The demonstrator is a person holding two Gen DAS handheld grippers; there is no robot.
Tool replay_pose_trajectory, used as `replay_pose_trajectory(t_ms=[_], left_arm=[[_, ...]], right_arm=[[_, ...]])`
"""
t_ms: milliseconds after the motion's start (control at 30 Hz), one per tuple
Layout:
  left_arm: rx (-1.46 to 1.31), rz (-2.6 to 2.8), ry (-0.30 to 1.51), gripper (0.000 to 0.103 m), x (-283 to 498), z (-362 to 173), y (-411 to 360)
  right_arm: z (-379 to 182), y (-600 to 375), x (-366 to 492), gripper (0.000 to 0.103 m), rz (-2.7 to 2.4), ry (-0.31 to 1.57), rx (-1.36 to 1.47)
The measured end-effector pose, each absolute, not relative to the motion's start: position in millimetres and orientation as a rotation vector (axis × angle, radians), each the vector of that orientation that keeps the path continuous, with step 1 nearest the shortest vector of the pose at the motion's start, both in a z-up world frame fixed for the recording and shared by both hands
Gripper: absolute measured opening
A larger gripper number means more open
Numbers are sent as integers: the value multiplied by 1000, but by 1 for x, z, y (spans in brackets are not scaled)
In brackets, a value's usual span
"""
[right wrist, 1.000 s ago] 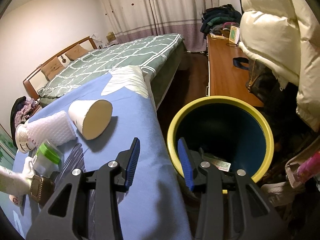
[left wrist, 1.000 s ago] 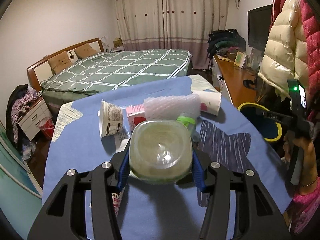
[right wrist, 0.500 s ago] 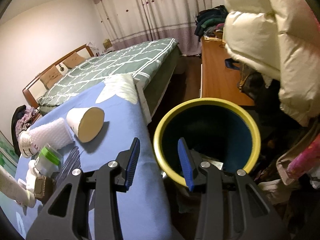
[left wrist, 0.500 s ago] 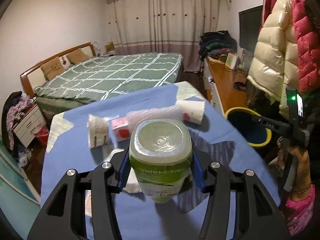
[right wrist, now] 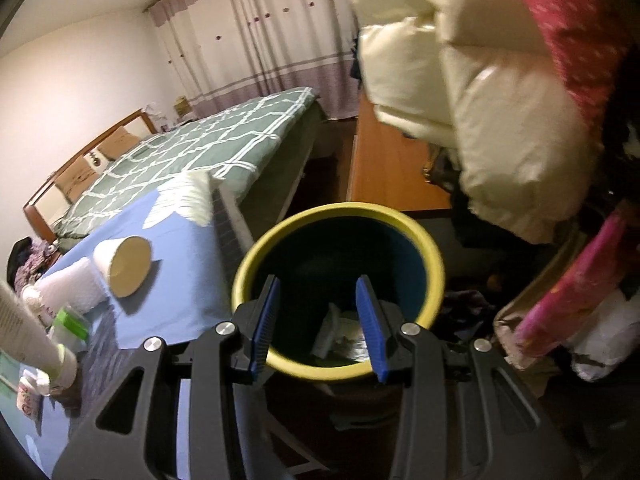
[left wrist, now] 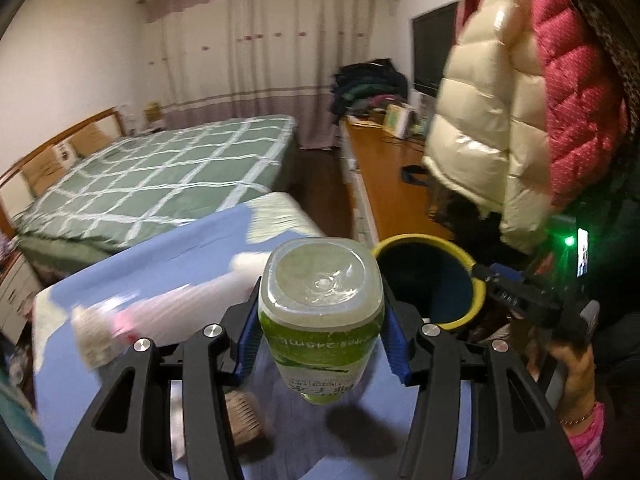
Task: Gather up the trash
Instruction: 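Carry the green bottle with the left gripper over the bin and release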
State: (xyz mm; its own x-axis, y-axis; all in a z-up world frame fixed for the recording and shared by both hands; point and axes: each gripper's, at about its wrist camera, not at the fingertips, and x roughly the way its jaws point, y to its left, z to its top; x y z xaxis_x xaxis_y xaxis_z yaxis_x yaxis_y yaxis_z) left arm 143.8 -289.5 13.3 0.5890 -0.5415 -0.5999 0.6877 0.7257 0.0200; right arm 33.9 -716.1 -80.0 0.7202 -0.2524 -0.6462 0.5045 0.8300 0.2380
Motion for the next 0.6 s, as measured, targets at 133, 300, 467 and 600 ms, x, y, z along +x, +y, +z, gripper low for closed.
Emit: replay_pose_trajectory(t_ms=[133,300,467,600], left_arm=[[283,-796,599,52,152,11,-342],[288,-865,609,52,164,0,-409],[307,-885,686,52,176,-36,-469],[343,-865,764,52,184,-74,-499]], right_arm=[[-81,-733,24,38,-469,632,435],[-86,-747,19,38,-498,636,448],[-93,-754,17,38,-516,647,459],[-98,-759,15,39,-532,657,463]])
